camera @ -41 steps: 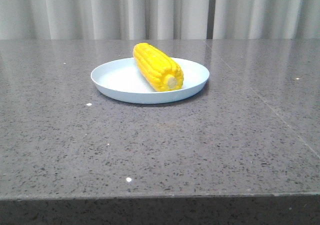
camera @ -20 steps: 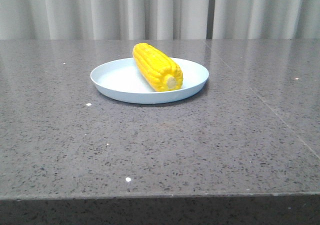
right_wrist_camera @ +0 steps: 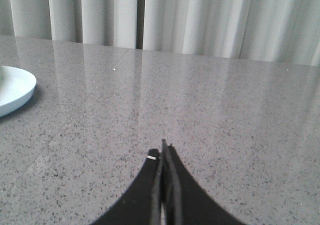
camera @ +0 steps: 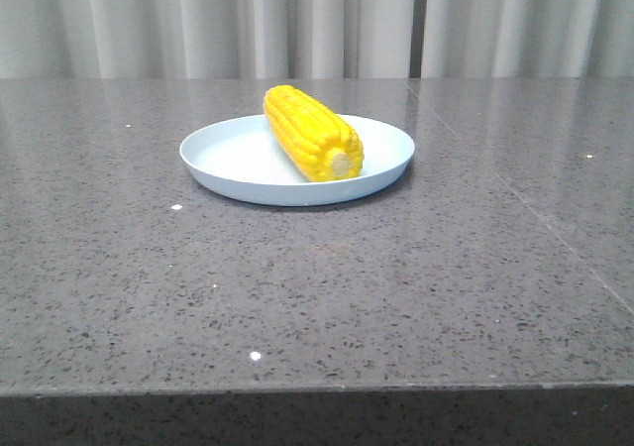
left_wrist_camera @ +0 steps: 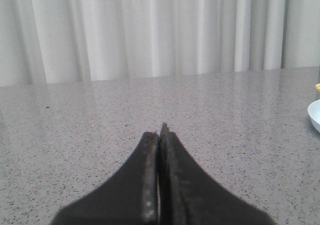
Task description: Place corn on plate with both arms
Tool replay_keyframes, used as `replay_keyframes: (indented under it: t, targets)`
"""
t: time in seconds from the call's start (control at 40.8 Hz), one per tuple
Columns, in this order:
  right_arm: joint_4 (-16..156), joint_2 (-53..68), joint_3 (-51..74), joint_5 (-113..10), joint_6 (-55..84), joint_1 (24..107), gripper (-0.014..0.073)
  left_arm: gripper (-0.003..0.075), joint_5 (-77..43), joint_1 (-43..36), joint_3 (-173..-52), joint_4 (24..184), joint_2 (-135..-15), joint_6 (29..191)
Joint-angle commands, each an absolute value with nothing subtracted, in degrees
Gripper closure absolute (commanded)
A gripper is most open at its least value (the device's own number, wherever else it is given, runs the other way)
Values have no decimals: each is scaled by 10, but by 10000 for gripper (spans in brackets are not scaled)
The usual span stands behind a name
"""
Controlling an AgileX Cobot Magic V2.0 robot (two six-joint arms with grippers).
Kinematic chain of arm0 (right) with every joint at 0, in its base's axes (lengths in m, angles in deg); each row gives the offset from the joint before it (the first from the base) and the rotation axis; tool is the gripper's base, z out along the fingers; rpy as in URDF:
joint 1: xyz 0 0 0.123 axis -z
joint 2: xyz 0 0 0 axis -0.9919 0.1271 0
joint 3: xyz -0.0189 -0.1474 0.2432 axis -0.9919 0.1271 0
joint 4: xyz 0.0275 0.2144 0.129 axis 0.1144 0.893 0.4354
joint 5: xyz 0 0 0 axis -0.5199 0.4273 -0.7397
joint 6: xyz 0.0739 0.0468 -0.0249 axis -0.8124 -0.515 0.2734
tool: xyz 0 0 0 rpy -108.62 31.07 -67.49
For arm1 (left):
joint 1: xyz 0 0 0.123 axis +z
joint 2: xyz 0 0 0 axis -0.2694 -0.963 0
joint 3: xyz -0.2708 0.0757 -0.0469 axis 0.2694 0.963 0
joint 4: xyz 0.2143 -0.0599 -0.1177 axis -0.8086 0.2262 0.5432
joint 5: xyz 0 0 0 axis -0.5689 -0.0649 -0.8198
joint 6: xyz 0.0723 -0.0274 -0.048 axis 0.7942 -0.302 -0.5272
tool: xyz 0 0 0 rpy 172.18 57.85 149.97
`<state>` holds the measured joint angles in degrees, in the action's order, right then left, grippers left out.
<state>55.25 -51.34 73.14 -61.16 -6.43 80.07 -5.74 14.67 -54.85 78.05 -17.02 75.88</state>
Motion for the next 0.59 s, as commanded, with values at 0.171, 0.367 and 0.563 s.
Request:
replay_keyframes:
  t: [0.171, 0.367, 0.563]
  targets:
    - [545, -524, 728, -667, -60, 805, 662, 741, -11, 143, -546, 786, -158, 752]
    - [546, -524, 728, -691, -114, 805, 660, 741, -11, 143, -546, 786, -158, 752]
    - [546, -524, 728, -690, -114, 805, 660, 741, -11, 143, -546, 786, -158, 752]
